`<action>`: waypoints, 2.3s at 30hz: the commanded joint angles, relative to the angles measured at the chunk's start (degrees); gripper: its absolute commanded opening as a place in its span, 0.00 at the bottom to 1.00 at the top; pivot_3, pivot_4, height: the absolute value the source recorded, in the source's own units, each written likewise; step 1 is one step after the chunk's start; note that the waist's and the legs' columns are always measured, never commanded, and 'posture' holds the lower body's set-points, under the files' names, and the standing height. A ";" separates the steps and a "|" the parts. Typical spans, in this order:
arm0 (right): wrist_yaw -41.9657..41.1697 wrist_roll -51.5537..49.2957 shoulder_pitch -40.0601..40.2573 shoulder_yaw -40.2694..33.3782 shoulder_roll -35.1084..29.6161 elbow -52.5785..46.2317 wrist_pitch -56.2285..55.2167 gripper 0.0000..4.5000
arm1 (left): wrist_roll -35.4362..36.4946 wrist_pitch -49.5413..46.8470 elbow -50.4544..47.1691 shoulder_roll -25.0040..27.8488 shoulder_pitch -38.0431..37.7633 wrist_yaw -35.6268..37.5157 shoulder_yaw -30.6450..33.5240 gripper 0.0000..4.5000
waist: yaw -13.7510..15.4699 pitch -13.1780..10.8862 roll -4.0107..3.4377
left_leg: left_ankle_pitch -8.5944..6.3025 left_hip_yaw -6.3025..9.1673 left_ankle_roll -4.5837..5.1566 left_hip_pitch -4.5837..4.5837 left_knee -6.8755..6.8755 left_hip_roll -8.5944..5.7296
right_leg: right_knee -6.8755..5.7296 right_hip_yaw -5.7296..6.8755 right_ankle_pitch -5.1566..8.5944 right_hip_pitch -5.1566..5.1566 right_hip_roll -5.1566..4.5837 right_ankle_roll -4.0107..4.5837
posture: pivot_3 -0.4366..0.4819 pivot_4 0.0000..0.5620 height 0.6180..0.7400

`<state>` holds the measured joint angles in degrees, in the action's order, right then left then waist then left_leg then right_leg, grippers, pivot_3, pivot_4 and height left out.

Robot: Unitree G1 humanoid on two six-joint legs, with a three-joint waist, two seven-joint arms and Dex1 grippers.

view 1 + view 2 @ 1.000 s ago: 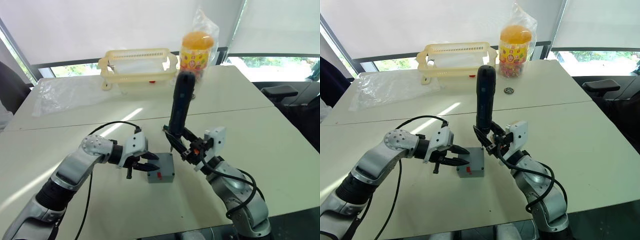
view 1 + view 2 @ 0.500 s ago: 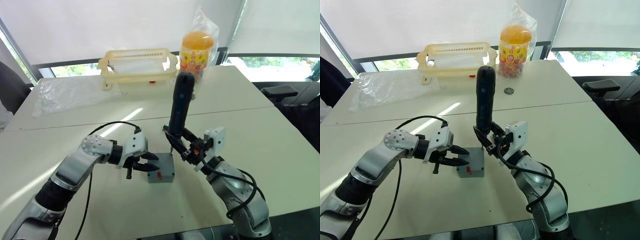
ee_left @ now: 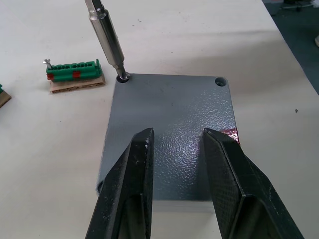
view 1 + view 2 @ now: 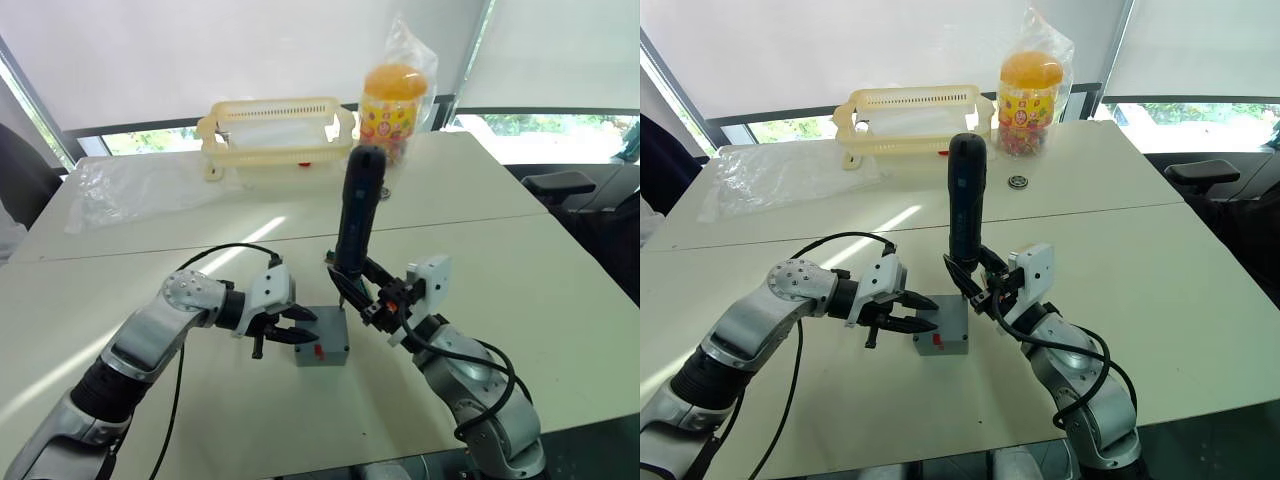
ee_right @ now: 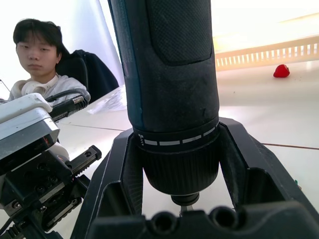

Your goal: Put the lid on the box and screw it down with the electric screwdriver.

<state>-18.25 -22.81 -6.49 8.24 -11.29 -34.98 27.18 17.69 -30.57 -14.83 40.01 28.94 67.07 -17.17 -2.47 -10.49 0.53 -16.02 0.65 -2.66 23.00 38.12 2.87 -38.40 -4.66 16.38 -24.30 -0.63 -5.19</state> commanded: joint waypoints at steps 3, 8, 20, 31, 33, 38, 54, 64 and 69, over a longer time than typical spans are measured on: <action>0.10 -0.83 -0.69 -0.98 0.22 -4.04 -1.54 0.37 | -1.00 -1.16 0.66 1.10 -1.36 0.64 -1.51 0.34 | 0.00 0.01 0.01 | 0.00 0.00 0.00 -0.01 0.00 0.00 | 0.00 0.00 0.00 0.02 0.00 0.00 | 0.48 0.27 1.00; 0.51 -1.22 -1.15 -0.86 0.65 -4.61 -1.09 0.37 | -1.08 -1.11 0.83 1.08 -1.35 0.76 -1.52 0.34 | 0.00 0.01 0.00 | 0.00 0.00 0.00 -0.03 0.00 0.00 | 0.00 0.00 0.00 0.02 0.00 0.00 | 0.48 0.27 1.00; 0.32 -0.77 -0.16 -0.51 0.49 -3.45 -1.97 0.37 | -1.10 -1.29 0.78 1.10 -1.18 0.64 -1.36 0.34 | 0.00 0.01 0.00 | 0.00 0.00 0.00 -0.04 0.00 0.00 | -0.01 0.00 0.00 0.05 0.00 0.00 | 0.48 0.27 1.00; -0.93 0.06 1.24 -0.27 -0.07 -2.36 -3.06 0.37 | -1.08 -1.46 0.33 1.28 -1.54 0.24 -1.14 0.34 | -0.01 0.01 0.01 | 0.00 0.00 0.00 -0.22 -0.01 0.00 | -0.01 0.00 0.01 0.21 0.01 0.00 | 0.48 0.27 1.00; -0.97 0.88 1.48 0.09 0.03 -1.45 -4.09 0.37 | -1.10 -1.41 0.50 1.15 -1.43 0.21 -1.17 0.34 | -0.01 0.01 0.00 | 0.00 0.00 0.00 -0.26 -0.01 0.00 | 0.00 0.00 0.01 0.26 0.01 0.00 | 0.48 0.27 1.00; -1.60 3.09 1.07 1.59 0.45 0.99 -6.85 0.37 | -1.19 -1.32 0.77 1.06 -1.23 0.32 -1.28 0.34 | -0.02 0.01 0.00 | -0.01 0.00 0.01 -0.51 -0.03 0.00 | 0.03 0.00 0.02 0.51 0.01 0.01 | 0.48 0.27 1.00; -2.92 6.13 1.80 1.95 0.12 6.21 -11.04 0.37 | -0.87 -2.25 0.20 1.29 -1.44 0.44 -1.15 0.34 | -0.02 0.03 0.03 | -0.01 0.00 0.01 -0.69 -0.03 0.00 | 0.08 0.00 0.02 0.73 0.01 0.01 | 0.48 0.27 1.00; -3.00 6.10 3.18 1.78 -0.12 8.34 -10.65 0.37 | -0.85 -2.81 -0.18 1.24 -1.53 0.41 -1.22 0.34 | -0.02 0.23 0.20 | -0.01 0.00 0.01 -0.84 -0.03 0.00 | 0.11 0.00 0.03 0.88 0.01 0.02 | 0.48 0.27 1.00; -3.05 6.02 3.84 1.98 -0.32 9.49 -9.69 0.37 | -0.73 -3.15 -0.83 1.50 -2.04 0.26 -0.99 0.34 | -0.02 0.65 0.32 | -0.01 0.00 0.01 -0.86 -0.04 0.00 | 0.13 0.00 0.03 0.90 0.01 0.02 | 0.48 0.27 1.00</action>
<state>-21.33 -17.12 -4.27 10.23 -11.18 -27.78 15.74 17.57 -32.30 -15.37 40.48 27.80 67.32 -17.19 -2.49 -9.84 0.85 -16.03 0.66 -2.65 22.12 38.07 2.87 -38.25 -4.67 16.41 -23.38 -0.63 -5.17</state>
